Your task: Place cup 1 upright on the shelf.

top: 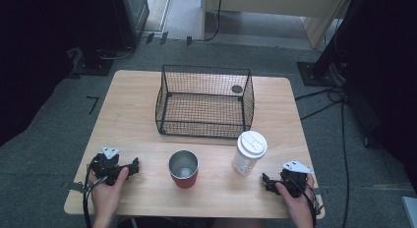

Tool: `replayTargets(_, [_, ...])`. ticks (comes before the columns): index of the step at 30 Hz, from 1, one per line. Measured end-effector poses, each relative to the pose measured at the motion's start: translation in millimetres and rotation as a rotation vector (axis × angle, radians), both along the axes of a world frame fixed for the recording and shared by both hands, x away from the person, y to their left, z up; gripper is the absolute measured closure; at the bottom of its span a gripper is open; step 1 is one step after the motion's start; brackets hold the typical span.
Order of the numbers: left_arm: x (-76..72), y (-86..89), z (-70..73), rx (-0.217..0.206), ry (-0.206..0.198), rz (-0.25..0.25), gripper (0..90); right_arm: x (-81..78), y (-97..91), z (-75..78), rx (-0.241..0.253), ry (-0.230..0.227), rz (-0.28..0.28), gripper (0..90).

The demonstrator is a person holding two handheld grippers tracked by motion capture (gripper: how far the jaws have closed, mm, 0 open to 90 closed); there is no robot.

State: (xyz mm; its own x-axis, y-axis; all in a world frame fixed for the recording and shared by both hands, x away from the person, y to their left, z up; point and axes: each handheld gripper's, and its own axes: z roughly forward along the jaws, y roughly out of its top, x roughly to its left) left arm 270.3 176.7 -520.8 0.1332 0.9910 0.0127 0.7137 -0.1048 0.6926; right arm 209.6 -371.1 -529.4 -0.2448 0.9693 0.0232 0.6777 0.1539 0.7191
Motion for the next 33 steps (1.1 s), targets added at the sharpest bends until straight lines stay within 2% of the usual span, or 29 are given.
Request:
replayTargets(2, [-3.2, -0.1, 0.0, 0.001, 0.0, -0.003, 0.0, 0.0, 0.0, 0.0, 0.0, 0.0, 0.0, 0.0])
replayTargets(6, [-4.7, 5.8, 3.4, 0.009, 0.04, -0.006, 0.0, 0.7, -0.6, 0.1, -0.001, 0.001, 0.005, 0.0])
replayTargets(8, [-7.2, 7.5, 4.7, 0.017, 0.03, -0.008, 0.0, 0.6, -0.6, 0.1, -0.001, 0.001, 0.005, 0.0])
replayTargets(12, [-12.6, 11.1, 10.6, -0.027, -0.002, -0.034, 0.0, 0.8, -0.6, 0.1, 0.0, 0.001, 0.004, 0.0])
replayTargets(13, [-12.6, 11.1, 10.6, -0.027, -0.002, -0.034, 0.0, 0.8, -0.6, 0.1, 0.0, 0.001, 0.004, 0.0])
replayTargets(15, [-16.3, 10.4, 19.5, -0.061, -0.032, -0.064, 0.0, 1.7, -1.0, 0.1, 0.002, 0.002, 0.003, 0.0])
replayTargets(20, [-24.2, 4.1, 32.8, -0.131, -0.073, -0.145, 0.0, 3.3, -3.5, 0.2, 0.001, 0.001, -0.037, 0.0])
replayTargets(23, [-27.3, -0.2, 36.9, -0.143, -0.088, -0.167, 0.0, 3.8, -4.3, 0.2, 0.0, 0.001, -0.053, 0.0])
replayTargets(24, [-30.6, -4.1, 41.3, -0.157, -0.102, -0.198, 0.0, 4.1, -4.7, 0.2, 0.0, 0.002, -0.058, 0.0])
replayTargets(29, [-38.1, -15.0, 50.2, -0.201, -0.124, -0.281, 0.0, 4.1, -4.7, 0.2, 0.0, 0.003, -0.059, 0.0])
replayTargets(33, [-42.6, -22.2, 53.6, -0.188, -0.135, -0.3, 0.1, 4.7, -4.7, 0.2, -0.001, 0.002, -0.058, 0.0])
